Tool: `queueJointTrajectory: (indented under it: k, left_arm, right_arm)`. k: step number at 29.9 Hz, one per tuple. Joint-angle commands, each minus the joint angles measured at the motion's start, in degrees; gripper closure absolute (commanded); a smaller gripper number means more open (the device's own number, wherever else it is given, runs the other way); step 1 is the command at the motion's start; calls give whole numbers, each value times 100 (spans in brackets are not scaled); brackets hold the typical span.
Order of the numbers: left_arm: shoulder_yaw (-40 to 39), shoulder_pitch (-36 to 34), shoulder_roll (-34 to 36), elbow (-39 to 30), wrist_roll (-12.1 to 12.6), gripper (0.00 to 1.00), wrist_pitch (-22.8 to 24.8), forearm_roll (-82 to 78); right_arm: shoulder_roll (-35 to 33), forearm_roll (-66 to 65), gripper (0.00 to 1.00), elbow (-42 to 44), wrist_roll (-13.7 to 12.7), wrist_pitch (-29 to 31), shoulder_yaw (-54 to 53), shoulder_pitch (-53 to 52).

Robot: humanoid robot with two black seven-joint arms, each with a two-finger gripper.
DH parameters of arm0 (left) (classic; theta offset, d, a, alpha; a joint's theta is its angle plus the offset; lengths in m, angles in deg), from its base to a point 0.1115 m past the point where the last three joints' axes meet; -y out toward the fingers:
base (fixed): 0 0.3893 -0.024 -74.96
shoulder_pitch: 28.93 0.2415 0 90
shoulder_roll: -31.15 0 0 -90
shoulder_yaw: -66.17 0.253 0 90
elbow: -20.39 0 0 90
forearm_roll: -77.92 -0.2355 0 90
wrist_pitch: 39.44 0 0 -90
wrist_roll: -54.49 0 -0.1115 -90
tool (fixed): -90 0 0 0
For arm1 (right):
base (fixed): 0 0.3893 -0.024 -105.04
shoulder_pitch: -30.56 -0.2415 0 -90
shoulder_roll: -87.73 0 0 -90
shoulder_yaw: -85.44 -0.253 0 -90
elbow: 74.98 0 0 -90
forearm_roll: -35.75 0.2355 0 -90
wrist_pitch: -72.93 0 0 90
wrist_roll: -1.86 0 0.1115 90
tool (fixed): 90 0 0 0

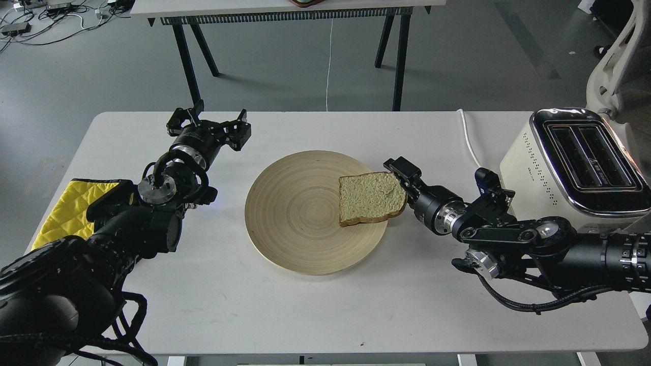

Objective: Put bread in toaster with right arm
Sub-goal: 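Lower the open right gripper to the bread slice edge on the plate, then close the right gripper on the bread slice and lift it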

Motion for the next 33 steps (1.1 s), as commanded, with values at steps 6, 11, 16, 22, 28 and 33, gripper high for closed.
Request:
queueJointTrajectory:
  k: [6,11,16,22,28,33]
  left_arm:
    - [0,0,0,0,0,0,0,-1]
    - [0,0,0,0,0,0,0,-1]
    - [0,0,0,0,0,0,0,-1]
    - [0,0,0,0,0,0,0,-1]
    - [0,0,0,0,0,0,0,-1]
    - [0,0,0,0,0,0,0,-1]
  right_arm:
    - [9,-63,41,-25,-77,16,25,108]
    - [9,-90,58,-61,-121,43,34,117]
    - [1,-90,74,-69,-104,34,16,108]
    - [-35,-90,81,-201,-86,25,-1,90]
    - [-43,-90,85,-245,-51,8,-264,108]
    - [-61,-90,88,-272,-42,-1,-537,99]
